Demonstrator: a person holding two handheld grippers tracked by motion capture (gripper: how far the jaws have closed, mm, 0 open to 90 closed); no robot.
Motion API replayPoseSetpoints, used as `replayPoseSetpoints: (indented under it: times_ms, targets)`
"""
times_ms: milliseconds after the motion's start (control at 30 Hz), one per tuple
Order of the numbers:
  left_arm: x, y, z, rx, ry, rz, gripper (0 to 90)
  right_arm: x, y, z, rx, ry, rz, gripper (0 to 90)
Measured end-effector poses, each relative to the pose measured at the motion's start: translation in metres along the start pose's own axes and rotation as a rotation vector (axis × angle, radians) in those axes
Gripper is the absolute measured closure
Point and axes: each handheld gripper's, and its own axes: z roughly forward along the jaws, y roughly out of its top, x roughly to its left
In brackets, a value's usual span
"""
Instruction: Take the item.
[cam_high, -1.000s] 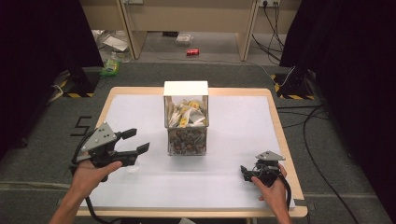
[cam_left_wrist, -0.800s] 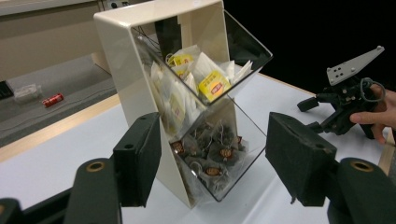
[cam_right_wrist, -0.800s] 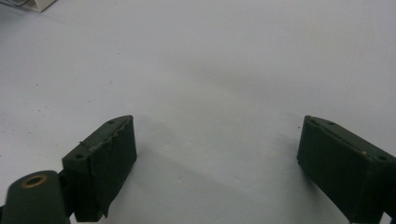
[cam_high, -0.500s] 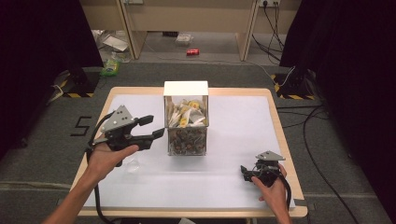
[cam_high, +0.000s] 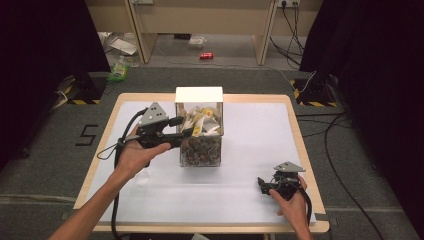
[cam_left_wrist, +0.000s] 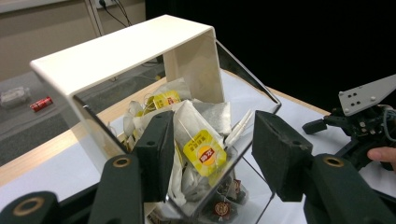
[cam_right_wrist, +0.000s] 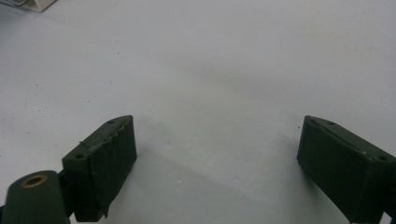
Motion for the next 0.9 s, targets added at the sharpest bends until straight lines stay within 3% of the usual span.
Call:
replayPoseSetpoints:
  times_ms: [333, 900]
  targets:
    - [-0.003, 0.002, 0.03, 0.056, 0.018, 0.008, 51.4, 0.0, 0.0, 0.0, 0.0, 0.0, 0.001, 12.3]
    - [-0.002, 0.002, 0.053, 0.093, 0.049, -0.004, 56.5, 0.0, 0.0, 0.0, 0.0, 0.0, 0.001, 12.4]
